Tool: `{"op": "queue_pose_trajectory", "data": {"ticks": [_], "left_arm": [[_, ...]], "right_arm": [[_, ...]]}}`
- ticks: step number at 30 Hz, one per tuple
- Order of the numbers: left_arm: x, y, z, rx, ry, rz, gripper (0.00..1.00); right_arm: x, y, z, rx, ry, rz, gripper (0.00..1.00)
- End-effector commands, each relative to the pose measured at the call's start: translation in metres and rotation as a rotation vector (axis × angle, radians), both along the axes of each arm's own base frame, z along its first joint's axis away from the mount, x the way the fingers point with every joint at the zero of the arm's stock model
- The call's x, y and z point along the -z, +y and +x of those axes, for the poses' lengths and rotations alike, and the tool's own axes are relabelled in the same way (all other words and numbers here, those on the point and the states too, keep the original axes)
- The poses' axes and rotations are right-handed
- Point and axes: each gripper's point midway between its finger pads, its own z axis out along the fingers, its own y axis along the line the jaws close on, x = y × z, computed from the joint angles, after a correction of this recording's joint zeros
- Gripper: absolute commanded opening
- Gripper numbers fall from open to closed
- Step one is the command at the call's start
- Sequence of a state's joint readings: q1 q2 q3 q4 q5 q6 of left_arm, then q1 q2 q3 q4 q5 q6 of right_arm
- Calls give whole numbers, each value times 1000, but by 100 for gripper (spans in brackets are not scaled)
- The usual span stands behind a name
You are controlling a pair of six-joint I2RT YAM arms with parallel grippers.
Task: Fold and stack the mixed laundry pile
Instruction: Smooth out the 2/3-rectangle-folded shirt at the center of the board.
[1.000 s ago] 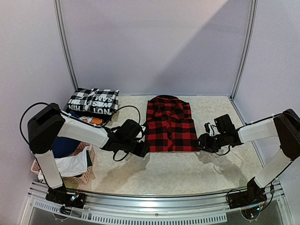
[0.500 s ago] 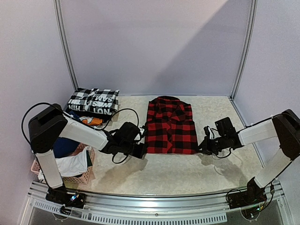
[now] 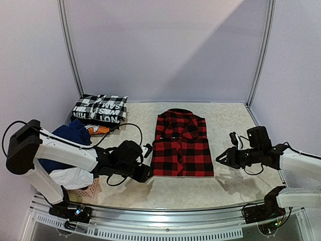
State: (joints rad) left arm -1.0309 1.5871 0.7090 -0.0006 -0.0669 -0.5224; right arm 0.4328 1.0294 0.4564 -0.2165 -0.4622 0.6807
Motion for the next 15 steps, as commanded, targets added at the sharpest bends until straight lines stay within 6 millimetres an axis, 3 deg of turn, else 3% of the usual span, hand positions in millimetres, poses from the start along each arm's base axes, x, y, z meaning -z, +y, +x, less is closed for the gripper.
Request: {"op": "queue_pose_trajectory", "data": {"ticks": [1,6,10,15], "left_arm": [[-4,25,-15,6,-61,153,60],[-38,4,-19,172,-310,284,68],[-55,-36,-30,395,-547,461,67],[-35,-77,-36,582,-710,751,67]], "right_arm": [[5,-15,-19,38,43,-54,41],[-6,-19,-20,49,5,-53,43],[-4,-19,-19,52,4,-60,43],[-3,-21,-20,57,4,-66,43]]}}
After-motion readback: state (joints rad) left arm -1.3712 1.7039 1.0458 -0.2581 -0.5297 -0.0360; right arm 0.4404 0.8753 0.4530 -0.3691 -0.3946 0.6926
